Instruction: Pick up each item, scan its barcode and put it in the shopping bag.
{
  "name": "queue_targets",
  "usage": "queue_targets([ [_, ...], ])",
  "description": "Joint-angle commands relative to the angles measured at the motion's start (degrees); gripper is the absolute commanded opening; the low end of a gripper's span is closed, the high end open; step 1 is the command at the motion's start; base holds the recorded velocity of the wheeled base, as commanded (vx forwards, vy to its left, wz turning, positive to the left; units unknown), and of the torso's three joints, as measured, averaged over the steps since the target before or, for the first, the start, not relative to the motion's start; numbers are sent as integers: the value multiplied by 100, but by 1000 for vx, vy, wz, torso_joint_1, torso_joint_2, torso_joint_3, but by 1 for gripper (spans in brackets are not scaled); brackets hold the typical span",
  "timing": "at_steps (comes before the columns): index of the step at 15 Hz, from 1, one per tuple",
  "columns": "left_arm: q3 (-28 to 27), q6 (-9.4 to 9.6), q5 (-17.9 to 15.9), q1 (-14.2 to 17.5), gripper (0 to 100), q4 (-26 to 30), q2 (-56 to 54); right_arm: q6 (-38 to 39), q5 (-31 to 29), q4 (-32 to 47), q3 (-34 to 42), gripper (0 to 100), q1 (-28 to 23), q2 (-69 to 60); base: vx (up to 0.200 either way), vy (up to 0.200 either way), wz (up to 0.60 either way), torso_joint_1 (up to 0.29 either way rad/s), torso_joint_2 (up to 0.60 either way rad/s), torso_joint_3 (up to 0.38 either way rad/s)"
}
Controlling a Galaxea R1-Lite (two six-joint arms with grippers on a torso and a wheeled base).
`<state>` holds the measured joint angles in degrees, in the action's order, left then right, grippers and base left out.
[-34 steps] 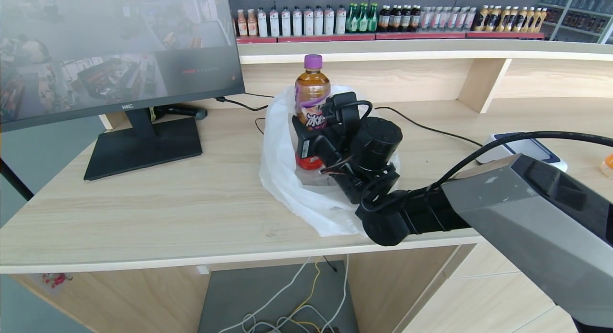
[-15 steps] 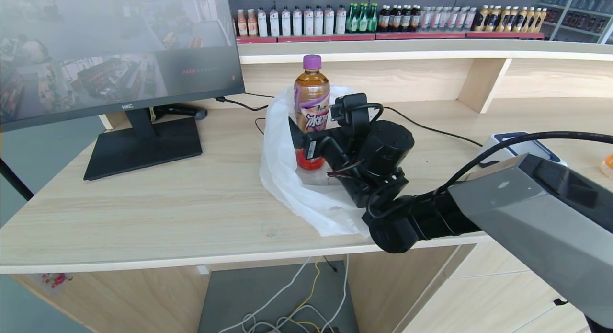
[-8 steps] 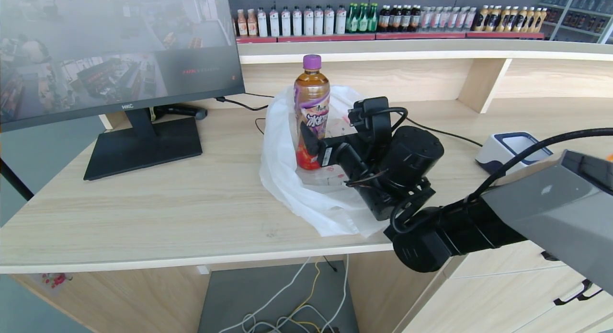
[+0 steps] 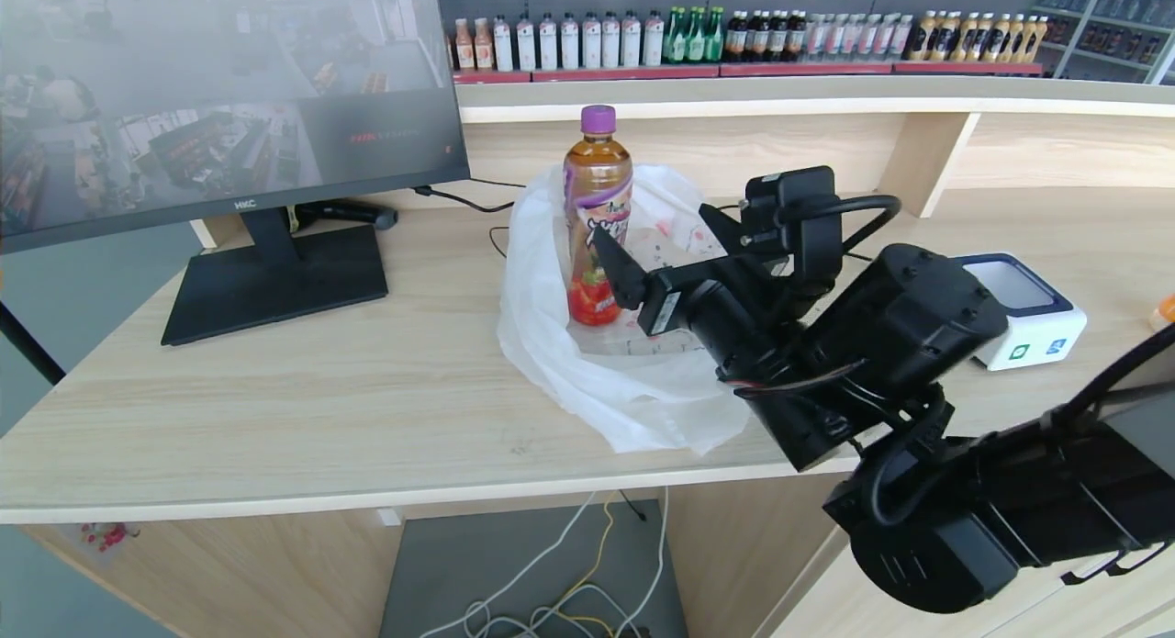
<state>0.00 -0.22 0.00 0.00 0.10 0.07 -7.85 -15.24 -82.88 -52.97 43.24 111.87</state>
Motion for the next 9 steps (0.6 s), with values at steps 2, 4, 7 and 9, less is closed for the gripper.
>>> queue_targets([
  [2, 0, 4, 0, 0, 100, -1, 1, -59, -32, -712, 1254, 100, 290, -263, 0, 0, 0, 0, 0, 0],
  [4, 0, -4, 0, 0, 100, -1, 1, -41, -5, -712, 1544, 100, 290, -561, 0, 0, 0, 0, 0, 0],
  [7, 0, -4, 0, 0, 100, -1, 1, 20, 21, -712, 1474, 100, 299, -614, -67, 0, 0, -2, 1, 2],
  [9, 0, -4, 0, 0, 100, -1, 1, 64, 47, -712, 1535, 100, 440, -632, 0, 0, 0, 0, 0, 0],
])
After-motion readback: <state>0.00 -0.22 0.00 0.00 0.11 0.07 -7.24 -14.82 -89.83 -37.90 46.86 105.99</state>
